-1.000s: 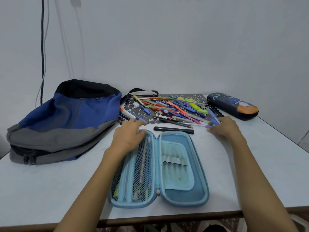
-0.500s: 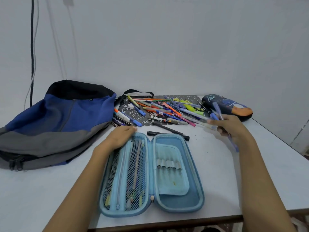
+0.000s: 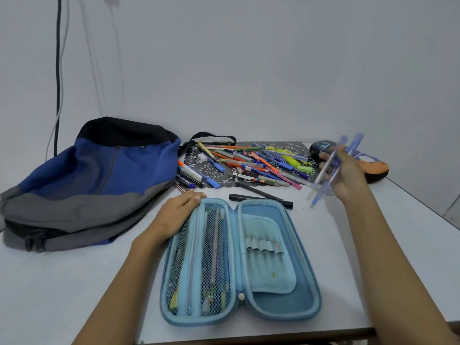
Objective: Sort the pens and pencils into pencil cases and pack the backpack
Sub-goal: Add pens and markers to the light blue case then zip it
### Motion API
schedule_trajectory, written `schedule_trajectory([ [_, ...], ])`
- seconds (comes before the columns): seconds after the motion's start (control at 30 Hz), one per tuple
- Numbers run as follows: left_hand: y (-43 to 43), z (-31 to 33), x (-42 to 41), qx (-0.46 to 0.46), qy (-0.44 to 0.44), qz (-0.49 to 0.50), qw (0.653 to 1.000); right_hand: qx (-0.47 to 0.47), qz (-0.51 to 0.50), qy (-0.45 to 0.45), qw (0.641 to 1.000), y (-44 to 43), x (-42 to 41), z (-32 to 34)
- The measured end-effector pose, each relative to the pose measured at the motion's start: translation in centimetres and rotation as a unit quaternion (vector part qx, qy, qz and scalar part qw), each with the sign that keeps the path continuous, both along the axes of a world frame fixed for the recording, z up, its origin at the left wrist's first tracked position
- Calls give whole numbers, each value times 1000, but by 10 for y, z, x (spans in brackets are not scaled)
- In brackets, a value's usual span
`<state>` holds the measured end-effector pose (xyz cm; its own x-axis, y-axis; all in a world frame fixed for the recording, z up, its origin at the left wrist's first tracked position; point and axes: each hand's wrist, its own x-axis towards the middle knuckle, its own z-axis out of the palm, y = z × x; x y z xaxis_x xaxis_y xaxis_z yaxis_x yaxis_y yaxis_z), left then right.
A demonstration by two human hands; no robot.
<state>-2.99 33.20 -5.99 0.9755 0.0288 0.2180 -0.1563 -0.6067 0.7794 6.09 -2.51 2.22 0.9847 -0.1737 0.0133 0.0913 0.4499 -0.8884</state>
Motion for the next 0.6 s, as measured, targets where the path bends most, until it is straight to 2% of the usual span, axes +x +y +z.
schedule_trajectory([
  [0.1, -1, 2, 2, -9, 9, 1, 1000, -15, 41, 15, 999, 25, 14, 8],
  [0.13, -1, 2, 2, -13, 12, -1, 1000, -50, 58, 10, 997, 35, 17, 14],
  [0.2, 0, 2, 4, -11, 14, -10, 1000, -186, 86, -19, 979, 64, 22, 22],
  [0.23, 1, 2, 5, -8, 15, -16, 1000, -270, 97, -44, 957, 82, 23, 24],
  [0.3, 2, 0, 7, -9, 20, -16, 1000, -437, 112, -118, 885, 119, 30, 25],
  [0.33, 2, 0, 8, -14, 22, -13, 1000, -534, 121, -160, 821, 136, 33, 23],
  [0.37, 1, 0, 8, -20, 24, -9, 999, -631, 130, -191, 740, 152, 35, 20],
  [0.4, 1, 0, 9, -29, 27, -7, 999, -710, 135, -212, 658, 167, 38, 16],
  [0.43, 1, 0, 10, -38, 28, -7, 999, -760, 147, -224, 592, 178, 38, 12],
  [0.47, 1, -1, 11, -47, 29, -7, 998, -781, 166, -235, 554, 189, 40, 6],
  [0.5, 0, -2, 12, -54, 28, -8, 998, -787, 189, -243, 535, 197, 38, 0],
  [0.6, -1, -2, 14, -60, 25, -5, 998, -780, 217, -272, 519, 208, 35, -13],
])
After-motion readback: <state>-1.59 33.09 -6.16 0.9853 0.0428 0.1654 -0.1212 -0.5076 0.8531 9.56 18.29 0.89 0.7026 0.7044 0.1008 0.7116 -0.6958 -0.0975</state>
